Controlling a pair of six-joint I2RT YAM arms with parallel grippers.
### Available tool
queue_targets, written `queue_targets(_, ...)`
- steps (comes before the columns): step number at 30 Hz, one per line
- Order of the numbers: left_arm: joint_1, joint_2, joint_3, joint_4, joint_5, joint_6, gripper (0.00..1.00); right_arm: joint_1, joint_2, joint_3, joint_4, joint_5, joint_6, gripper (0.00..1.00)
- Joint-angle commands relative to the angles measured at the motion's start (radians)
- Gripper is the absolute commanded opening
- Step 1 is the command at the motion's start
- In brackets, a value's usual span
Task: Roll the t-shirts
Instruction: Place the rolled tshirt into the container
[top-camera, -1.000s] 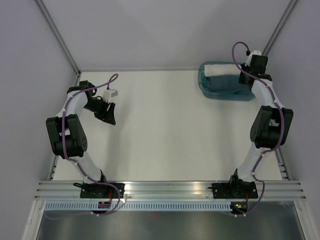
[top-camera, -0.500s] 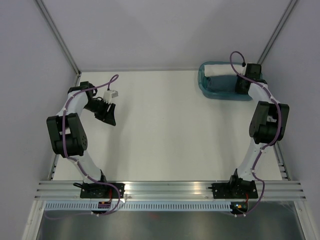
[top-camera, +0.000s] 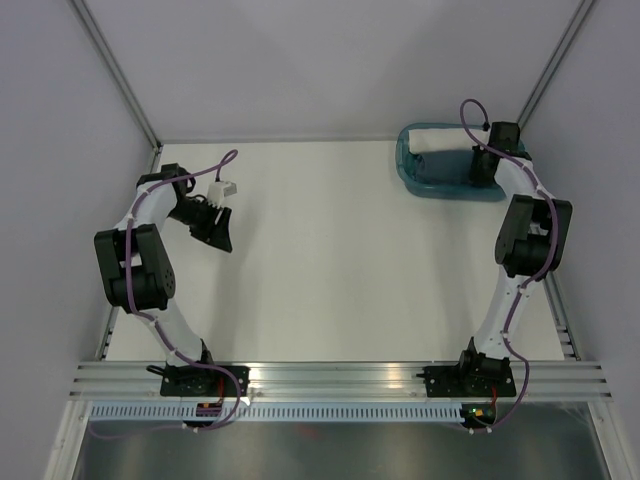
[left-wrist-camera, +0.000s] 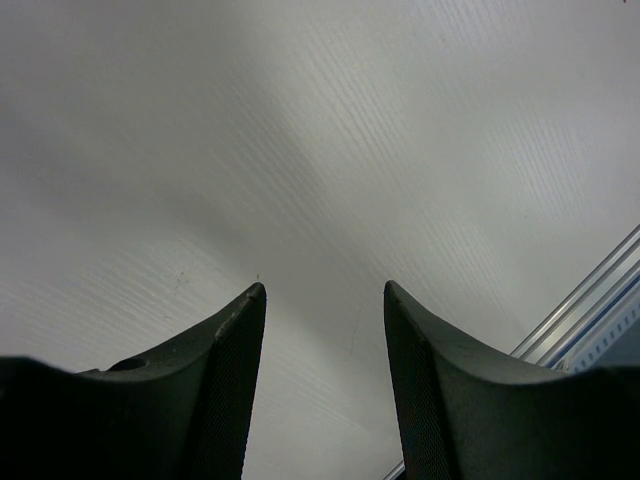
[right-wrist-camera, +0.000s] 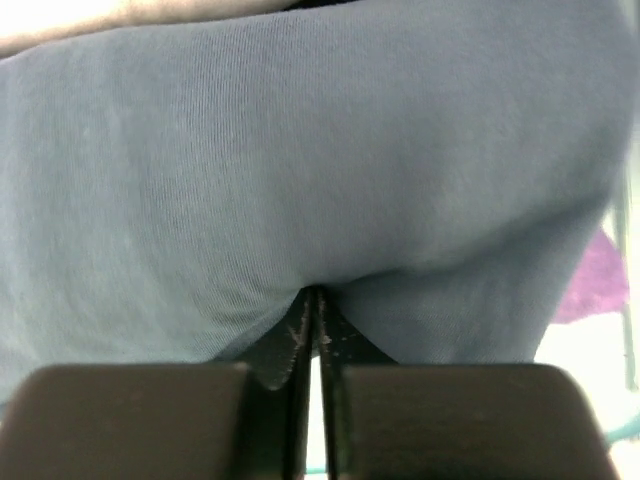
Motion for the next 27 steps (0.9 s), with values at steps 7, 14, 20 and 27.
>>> queue_targets(7, 0.005, -0.018, 0.018, 0.006, -0.002, -0.002, 0.57, -0.011, -0.276, -0.042, 0.065, 0.149, -0.076, 0.88)
queue_targets(14, 0.008, -0.141, -0.034, 0.047, -0.024, -0.058, 1.00, -0.040, -0.542, -0.310, 0.071, 0.258, 0.025, 0.98)
queue_targets(20, 0.006, -0.254, -0.108, 0.071, -0.029, -0.081, 1.00, -0.051, -0.911, -0.733, 0.181, 0.361, 0.142, 0.98)
queue_targets(27, 0.016, -0.359, -0.191, 0.140, -0.070, -0.137, 1.00, -0.060, -1.208, -0.966, 0.153, 0.340, 0.260, 0.98)
